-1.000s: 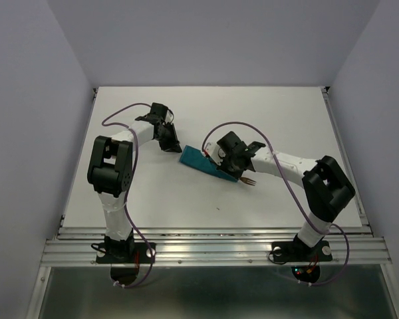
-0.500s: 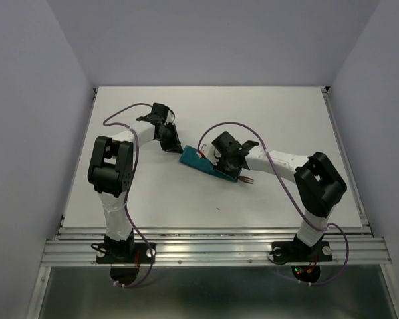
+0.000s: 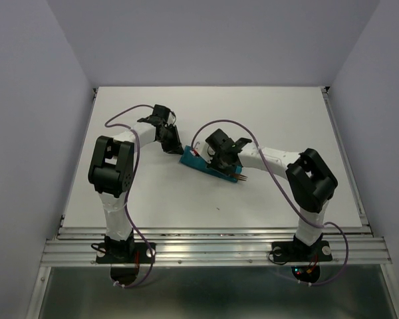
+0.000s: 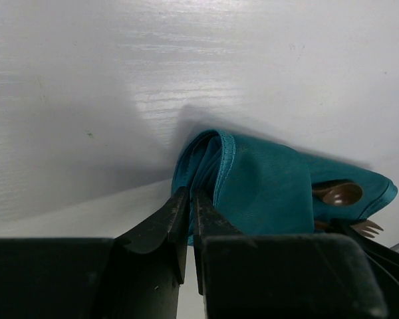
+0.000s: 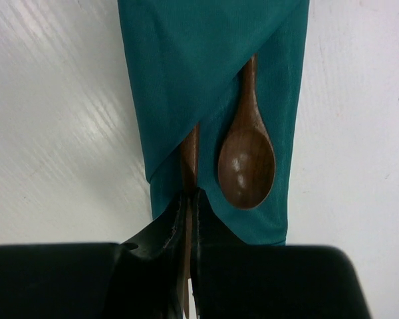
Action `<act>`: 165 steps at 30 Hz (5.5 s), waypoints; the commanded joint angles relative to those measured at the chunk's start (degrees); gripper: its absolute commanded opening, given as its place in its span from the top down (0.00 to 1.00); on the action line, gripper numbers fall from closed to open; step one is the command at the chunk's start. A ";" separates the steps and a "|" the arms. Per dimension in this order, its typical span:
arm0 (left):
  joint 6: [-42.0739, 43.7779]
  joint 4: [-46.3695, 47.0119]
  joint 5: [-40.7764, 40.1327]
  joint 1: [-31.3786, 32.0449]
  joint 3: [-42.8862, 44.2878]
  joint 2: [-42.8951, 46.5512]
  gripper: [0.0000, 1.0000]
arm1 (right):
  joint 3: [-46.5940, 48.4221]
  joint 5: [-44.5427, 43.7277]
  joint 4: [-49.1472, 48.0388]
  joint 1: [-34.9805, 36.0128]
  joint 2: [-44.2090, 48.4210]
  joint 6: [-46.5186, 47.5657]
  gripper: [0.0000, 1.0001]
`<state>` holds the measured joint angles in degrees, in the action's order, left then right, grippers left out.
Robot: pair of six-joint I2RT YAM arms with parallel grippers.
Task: Fold the napkin into a case and place the utensils inside
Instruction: Stuff the fork into the folded napkin.
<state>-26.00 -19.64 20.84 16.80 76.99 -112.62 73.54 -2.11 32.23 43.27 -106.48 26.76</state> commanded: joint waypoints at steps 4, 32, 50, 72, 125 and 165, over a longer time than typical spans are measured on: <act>0.95 -0.22 0.78 0.69 0.18 0.56 0.82 | 6.00 3.24 -1.03 1.21 -3.21 -0.57 0.99; 0.60 0.39 1.22 0.96 -0.26 -0.06 0.82 | 6.27 -2.90 -1.73 1.73 -0.05 -4.88 0.62; 0.77 -0.22 0.96 1.04 0.53 0.12 0.82 | -3.75 -4.13 -7.71 1.21 3.12 -7.08 0.63; 0.95 -0.31 0.69 0.96 0.18 -0.15 0.82 | -2.78 -5.18 -10.43 0.68 -0.31 -6.37 0.69; 0.86 0.04 1.04 1.04 0.53 -1.38 0.82 | -1.11 -3.70 -8.58 1.73 6.28 -9.89 0.76; 0.78 -0.14 1.22 1.22 1.06 -2.08 0.82 | -7.80 4.92 -12.90 -0.90 5.49 -19.12 0.99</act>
<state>-25.96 -19.03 22.06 17.56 76.53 -114.59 66.00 1.52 20.12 42.35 -101.58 7.68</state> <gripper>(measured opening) 0.181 0.017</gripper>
